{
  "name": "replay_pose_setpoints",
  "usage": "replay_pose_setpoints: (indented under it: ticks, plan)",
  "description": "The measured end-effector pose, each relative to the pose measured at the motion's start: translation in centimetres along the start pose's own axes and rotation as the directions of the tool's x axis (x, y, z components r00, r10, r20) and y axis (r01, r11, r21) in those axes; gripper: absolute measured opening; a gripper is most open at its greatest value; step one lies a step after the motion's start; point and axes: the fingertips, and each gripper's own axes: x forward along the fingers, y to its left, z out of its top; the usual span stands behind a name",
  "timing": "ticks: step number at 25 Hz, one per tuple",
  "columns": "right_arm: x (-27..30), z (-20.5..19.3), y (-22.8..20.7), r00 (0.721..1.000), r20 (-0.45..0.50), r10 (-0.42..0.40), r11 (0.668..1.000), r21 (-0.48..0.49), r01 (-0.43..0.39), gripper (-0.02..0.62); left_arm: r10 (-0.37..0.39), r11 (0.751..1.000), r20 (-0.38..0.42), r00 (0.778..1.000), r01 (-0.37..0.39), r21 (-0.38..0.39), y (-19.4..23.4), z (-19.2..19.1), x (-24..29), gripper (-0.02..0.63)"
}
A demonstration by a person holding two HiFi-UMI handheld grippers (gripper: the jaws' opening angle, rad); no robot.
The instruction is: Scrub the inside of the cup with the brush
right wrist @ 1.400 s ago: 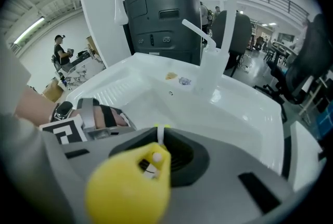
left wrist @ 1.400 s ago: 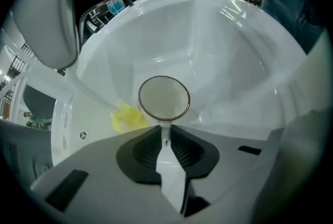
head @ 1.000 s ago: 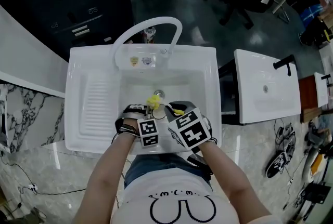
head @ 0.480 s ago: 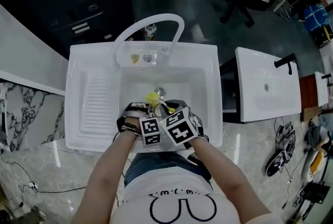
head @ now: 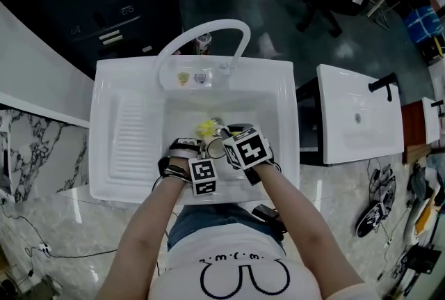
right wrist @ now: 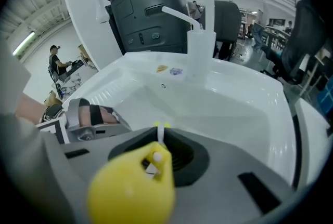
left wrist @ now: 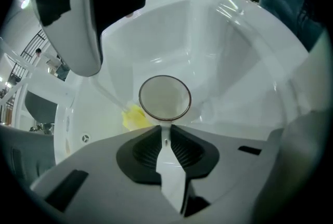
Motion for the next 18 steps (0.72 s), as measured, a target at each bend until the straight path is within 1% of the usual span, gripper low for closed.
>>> replay_pose_setpoints:
  ticks: [4, 6, 9, 11, 12, 13, 15, 18]
  plan:
    - [-1.1, -0.1, -1.3, 0.999, 0.022, -0.032, 0.999, 0.043, 0.031, 0.046, -0.001, 1.0, -0.002, 1.0, 0.001, -0.005, -0.2, -0.4, 0.0, 0.064]
    - [-1.5, -0.6, -2.3, 0.998, 0.006, -0.065, 0.997, 0.043, 0.065, 0.046, -0.003, 1.0, -0.001, 1.0, 0.003, -0.026, -0.3, -0.5, 0.1, 0.064]
    - [-2.2, -1.8, -3.2, 0.996, -0.019, -0.085, 0.996, 0.036, 0.085, 0.046, -0.009, 0.997, -0.001, 1.0, 0.009, -0.081, -0.4, -0.7, 0.1, 0.064]
    - [-3.3, -1.9, -3.4, 0.996, 0.003, -0.088, 0.995, 0.051, 0.087, 0.046, -0.018, 0.991, 0.001, 1.0, 0.018, -0.132, -0.3, -0.8, 0.1, 0.064]
    - [-4.0, -1.7, -3.4, 0.996, 0.023, -0.092, 0.994, 0.06, 0.09, 0.046, -0.025, 0.985, 0.005, 1.0, 0.026, -0.171, -0.3, -0.9, 0.1, 0.064]
    - [-4.8, -1.3, -3.3, 0.994, 0.047, -0.096, 0.993, 0.066, 0.093, 0.046, -0.035, 0.975, 0.009, 0.999, 0.036, -0.219, -0.2, -1.0, 0.1, 0.064]
    - [-6.4, -0.5, -3.0, 0.99, 0.098, -0.106, 0.993, 0.066, 0.1, 0.046, -0.053, 0.944, 0.02, 0.998, 0.056, -0.326, 0.1, -1.4, 0.3, 0.064]
    - [-8.6, 0.6, -2.5, 0.979, 0.156, -0.128, 0.991, 0.047, 0.122, 0.046, -0.083, 0.881, 0.035, 0.996, 0.09, -0.464, 0.5, -2.0, 0.6, 0.064]
